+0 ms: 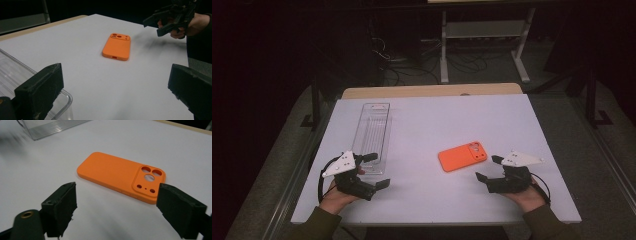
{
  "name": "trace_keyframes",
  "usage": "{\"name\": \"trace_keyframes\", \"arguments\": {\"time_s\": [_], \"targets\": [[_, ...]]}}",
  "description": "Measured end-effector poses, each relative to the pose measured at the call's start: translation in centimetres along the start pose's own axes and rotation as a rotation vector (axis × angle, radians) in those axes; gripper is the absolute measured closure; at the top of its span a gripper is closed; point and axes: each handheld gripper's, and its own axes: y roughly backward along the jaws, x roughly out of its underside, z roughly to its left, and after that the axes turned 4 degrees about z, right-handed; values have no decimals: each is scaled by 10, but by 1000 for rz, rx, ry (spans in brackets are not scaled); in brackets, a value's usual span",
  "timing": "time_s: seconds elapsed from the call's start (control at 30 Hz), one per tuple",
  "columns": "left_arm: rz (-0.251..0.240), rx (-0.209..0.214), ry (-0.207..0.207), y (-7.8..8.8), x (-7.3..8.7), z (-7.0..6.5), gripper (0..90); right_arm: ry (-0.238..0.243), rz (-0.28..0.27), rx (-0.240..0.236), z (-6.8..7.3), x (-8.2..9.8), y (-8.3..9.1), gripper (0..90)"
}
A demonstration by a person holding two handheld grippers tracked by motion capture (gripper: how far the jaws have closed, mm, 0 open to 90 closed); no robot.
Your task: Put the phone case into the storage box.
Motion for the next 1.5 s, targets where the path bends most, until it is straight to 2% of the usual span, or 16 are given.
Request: {"name": "trace_keyframes", "arguments": {"time_s": [0.23, 0.47, 0.6, 0.87, 1.3, 1.5], "targets": [[-3, -3, 6, 1, 0, 0, 0, -3, 11, 10, -5, -4, -3, 230], [0, -4, 3, 1, 0, 0, 0, 2, 33, 11, -7, -8, -7, 236], [-3, -4, 8, 0, 0, 0, 0, 17, 26, 15, -9, -12, -7, 240], [2, -2, 6, -1, 1, 0, 0, 5, 28, 27, -14, -20, -8, 281], [-1, -2, 7, -1, 1, 0, 0, -6, 15, 73, -26, -33, -19, 420], [7, -2, -2, -1, 1, 0, 0, -12, 52, 93, -28, -30, -26, 524]]}}
